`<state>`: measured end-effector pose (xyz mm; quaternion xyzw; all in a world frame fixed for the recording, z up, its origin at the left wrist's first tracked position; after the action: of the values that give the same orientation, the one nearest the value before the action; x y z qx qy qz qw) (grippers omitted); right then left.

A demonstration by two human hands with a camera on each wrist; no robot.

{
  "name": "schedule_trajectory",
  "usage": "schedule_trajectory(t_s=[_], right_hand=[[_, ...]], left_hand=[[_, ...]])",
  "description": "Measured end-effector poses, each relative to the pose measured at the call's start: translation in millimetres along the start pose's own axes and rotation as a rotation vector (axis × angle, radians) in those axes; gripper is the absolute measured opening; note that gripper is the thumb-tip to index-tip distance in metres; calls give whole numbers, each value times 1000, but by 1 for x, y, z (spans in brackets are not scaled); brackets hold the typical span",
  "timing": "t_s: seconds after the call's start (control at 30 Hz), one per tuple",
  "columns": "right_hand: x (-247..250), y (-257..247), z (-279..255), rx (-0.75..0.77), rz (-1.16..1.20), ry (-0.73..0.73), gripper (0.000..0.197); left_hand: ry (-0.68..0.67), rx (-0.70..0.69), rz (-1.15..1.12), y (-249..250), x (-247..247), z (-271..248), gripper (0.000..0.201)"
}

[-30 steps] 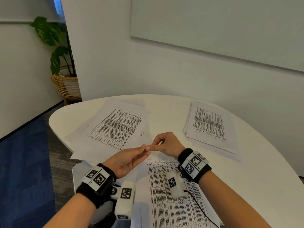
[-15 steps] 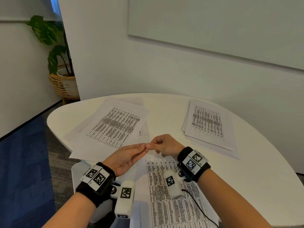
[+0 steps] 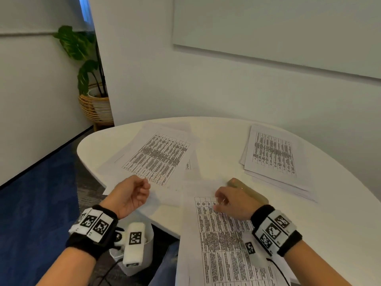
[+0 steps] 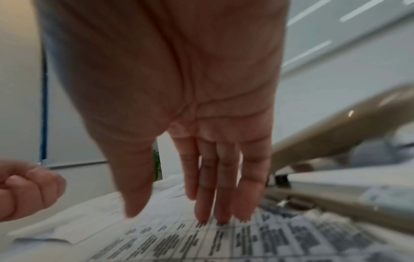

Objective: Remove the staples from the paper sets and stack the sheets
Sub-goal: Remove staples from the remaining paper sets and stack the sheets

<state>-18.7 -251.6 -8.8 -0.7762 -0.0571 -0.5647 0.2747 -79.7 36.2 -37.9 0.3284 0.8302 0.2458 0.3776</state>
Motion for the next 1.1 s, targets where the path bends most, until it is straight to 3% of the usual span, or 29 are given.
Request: schedule_trajectory(t_s=[0.1,0.17,0.23,0.27,0.33,0.37,0.47,0.57,0.7,1.1], right_hand=[[-2,19,-21,54,-3,-70,67],[3,34,-41,43,182,27,84],[7,54,-60,7,332,229,68],[8,65,-68,-22,362,325,50],[5,86,-81,-119,322,466,15],[0,98,-86,-185,275,501,11],[-21,124,-94,-337,144,467,27],[-31,129,-97,-325,93,435,31],[-33,125,-99,-343,93,413,30],[-41,123,-104,-341,106,419,37]], left_hand=[[132,-75,-139,5,42,0,23],[247,-127,-228,3,71,0,24],[370,-155,-303,-6,97,4,26],[425,-159,-319,-12,106,6,28],[522,-157,-294,-27,118,12,28],[552,-147,-266,-35,120,16,26],[515,-73,-193,-56,113,30,35],[439,-33,-35,-60,99,38,42],[469,-8,172,-54,81,36,52],[493,-159,247,-50,85,28,27]])
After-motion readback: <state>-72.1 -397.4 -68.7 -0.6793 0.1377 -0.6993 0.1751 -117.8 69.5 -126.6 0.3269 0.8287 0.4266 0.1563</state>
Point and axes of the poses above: each hand's wrist, its own z-axis towards the middle knuckle, its own x-axis out of the back of the hand, y = z × x, the point moved 1 cm from there along z, towards the middle knuckle, and after that the axes turned 5 degrees about y, right-handed, at the moved point
